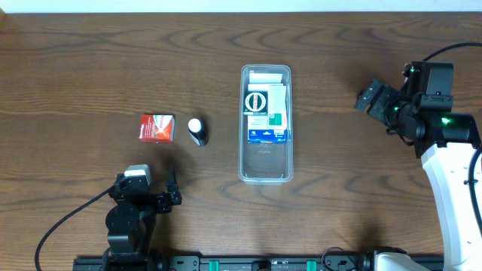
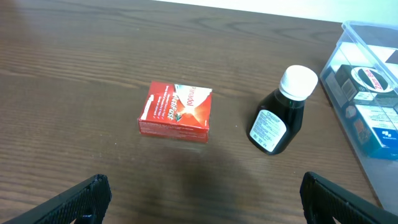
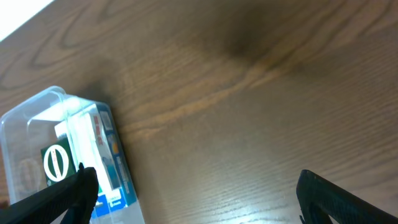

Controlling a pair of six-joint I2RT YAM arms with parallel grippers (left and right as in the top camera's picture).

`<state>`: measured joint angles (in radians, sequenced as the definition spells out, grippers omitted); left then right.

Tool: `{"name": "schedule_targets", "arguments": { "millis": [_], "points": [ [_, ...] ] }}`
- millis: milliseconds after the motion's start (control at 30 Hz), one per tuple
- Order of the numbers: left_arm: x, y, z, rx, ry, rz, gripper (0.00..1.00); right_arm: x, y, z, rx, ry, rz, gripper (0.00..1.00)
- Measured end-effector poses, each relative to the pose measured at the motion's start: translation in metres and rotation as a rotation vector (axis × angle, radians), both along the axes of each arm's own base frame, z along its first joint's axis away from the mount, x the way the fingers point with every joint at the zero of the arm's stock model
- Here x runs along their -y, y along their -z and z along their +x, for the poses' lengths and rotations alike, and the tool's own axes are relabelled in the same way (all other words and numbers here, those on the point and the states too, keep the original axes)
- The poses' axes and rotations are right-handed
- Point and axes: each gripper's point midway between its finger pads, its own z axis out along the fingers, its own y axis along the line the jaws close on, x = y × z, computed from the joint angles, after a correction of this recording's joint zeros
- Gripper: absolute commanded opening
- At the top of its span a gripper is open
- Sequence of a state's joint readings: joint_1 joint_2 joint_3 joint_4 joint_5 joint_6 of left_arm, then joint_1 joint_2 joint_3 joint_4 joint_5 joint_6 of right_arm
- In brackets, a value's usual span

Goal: Pack container
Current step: 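Raise the right gripper away from the container, then reach the left gripper to the red Panadol box and grasp it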

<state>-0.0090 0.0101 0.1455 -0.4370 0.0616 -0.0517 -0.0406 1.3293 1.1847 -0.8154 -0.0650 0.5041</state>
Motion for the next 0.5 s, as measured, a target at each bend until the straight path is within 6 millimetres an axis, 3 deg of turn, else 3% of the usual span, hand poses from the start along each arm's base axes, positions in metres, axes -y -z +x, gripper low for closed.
{"name": "schedule_targets", "arguments": {
  "millis": [367, 433, 500],
  "points": [
    [0.0, -0.001, 0.002, -0.016, -0.004, -0.002, 0.98, -0.001, 0.002, -0.003, -0.014, -0.002, 0.003, 0.99],
    [-0.002, -0.008, 0.003, -0.041, -0.013, 0.002, 0.98, -0.001, 0.002, -0.003, -0.015, -0.002, 0.003, 0.99],
    [-0.004, -0.027, 0.006, -0.069, -0.023, 0.007, 0.98, -0.001, 0.002, -0.003, -0.015, -0.002, 0.003, 0.99]
  ]
}}
